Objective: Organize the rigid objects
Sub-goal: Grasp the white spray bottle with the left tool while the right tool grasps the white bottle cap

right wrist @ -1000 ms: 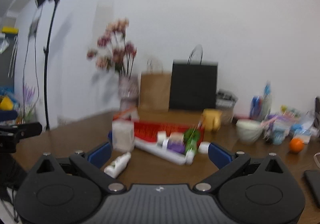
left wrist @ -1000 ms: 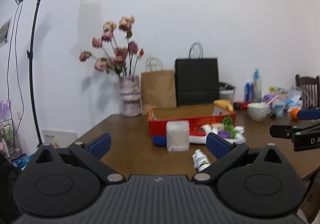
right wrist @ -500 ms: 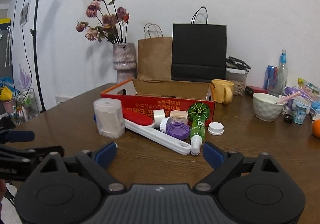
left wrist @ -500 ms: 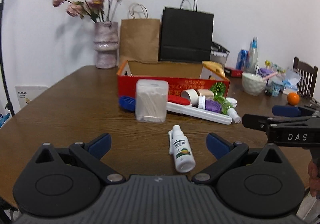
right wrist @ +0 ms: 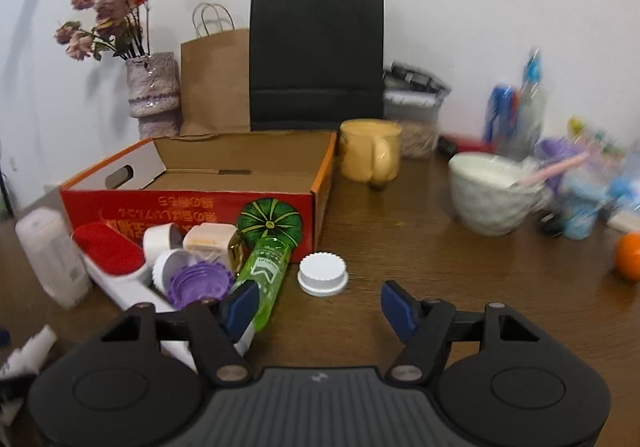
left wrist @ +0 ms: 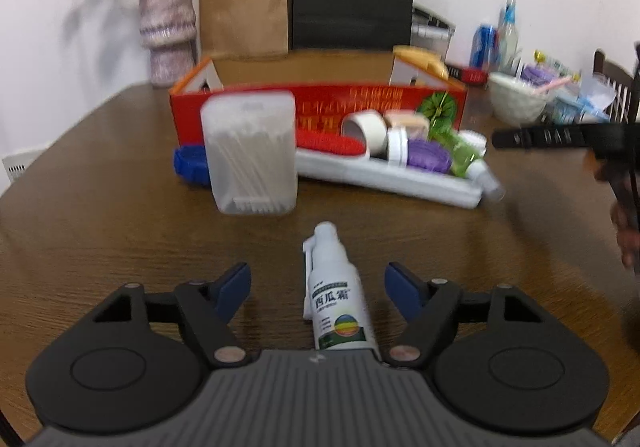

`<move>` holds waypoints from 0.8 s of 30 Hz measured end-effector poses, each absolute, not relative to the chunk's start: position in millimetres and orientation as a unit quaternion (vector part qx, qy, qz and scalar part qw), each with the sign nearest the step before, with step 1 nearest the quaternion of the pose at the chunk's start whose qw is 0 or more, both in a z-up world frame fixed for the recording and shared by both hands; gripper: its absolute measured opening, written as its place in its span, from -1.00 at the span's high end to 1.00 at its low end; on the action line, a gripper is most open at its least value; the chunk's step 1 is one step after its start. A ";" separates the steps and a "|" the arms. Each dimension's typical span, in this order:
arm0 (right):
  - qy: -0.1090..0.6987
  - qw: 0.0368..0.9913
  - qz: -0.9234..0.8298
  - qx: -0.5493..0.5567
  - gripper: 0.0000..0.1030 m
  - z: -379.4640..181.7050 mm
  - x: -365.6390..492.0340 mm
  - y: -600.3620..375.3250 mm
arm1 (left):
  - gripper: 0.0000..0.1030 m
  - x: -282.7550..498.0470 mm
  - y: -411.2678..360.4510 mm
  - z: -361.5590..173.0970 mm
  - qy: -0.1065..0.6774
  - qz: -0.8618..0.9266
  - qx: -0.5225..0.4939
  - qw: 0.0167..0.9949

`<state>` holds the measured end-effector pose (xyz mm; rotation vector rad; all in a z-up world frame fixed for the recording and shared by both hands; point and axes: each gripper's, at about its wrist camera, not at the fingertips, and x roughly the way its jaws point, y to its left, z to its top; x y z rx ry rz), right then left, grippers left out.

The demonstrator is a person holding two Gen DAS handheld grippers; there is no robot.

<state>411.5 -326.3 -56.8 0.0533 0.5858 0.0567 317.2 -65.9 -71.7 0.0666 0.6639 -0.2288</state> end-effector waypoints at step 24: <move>0.254 0.966 0.034 -0.038 0.30 -28.7 395.6 -313.0 | 0.46 276.5 -63.7 -21.8 0.226 -0.060 0.042 0.971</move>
